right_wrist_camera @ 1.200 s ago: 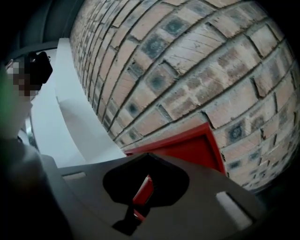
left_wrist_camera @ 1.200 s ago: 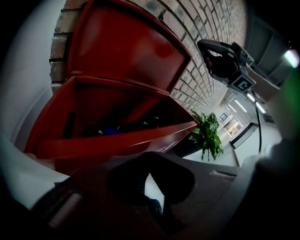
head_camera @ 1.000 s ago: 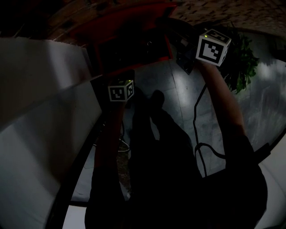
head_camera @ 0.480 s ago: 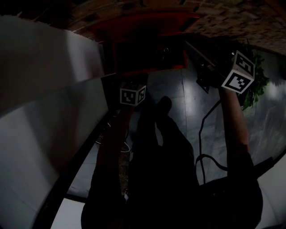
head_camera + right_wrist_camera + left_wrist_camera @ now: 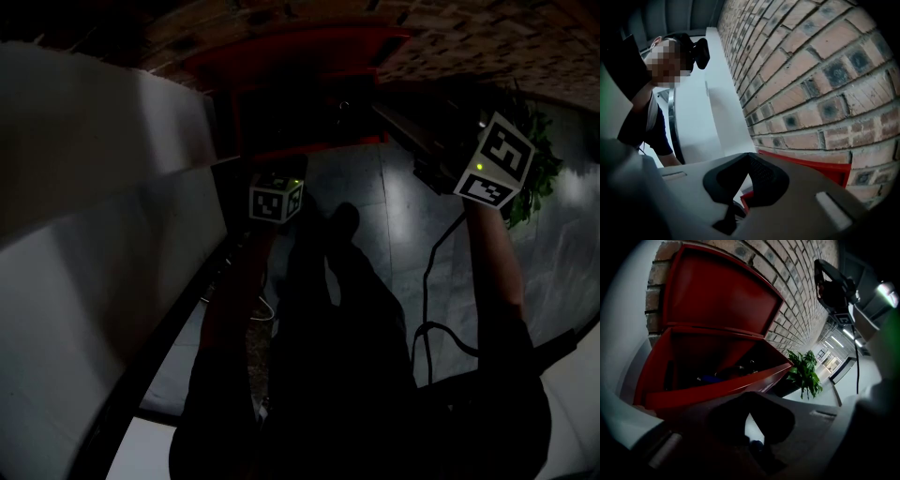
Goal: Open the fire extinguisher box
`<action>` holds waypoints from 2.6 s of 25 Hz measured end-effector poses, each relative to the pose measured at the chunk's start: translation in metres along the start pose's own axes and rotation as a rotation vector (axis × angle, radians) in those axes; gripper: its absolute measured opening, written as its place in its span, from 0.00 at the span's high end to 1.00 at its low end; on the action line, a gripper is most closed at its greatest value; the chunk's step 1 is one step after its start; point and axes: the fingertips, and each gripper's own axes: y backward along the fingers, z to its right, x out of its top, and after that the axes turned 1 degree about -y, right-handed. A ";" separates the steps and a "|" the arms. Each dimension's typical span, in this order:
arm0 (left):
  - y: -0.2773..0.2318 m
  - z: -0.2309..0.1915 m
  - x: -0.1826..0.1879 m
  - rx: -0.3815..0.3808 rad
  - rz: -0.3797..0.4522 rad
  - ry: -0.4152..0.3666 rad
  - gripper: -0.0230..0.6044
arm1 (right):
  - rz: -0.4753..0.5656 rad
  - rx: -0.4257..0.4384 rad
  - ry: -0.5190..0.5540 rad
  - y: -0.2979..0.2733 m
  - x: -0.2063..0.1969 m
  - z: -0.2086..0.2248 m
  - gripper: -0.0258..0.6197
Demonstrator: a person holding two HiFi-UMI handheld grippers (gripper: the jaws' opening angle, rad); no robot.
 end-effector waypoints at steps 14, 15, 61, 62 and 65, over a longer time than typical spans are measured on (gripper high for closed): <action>0.004 0.004 0.004 -0.007 0.018 -0.014 0.96 | -0.172 -0.066 0.243 0.004 -0.040 -0.015 0.96; 0.004 0.004 0.005 -0.007 0.019 -0.012 0.96 | -0.173 -0.070 0.239 0.005 -0.042 -0.014 0.96; 0.006 0.005 0.000 -0.014 -0.054 -0.090 0.96 | -0.165 -0.123 0.175 0.017 -0.036 -0.006 0.96; 0.006 0.005 0.000 -0.015 -0.055 -0.091 0.96 | -0.165 -0.122 0.178 0.018 -0.035 -0.006 0.96; 0.007 0.005 0.001 -0.015 -0.056 -0.092 0.96 | -0.165 -0.122 0.181 0.021 -0.032 -0.005 0.96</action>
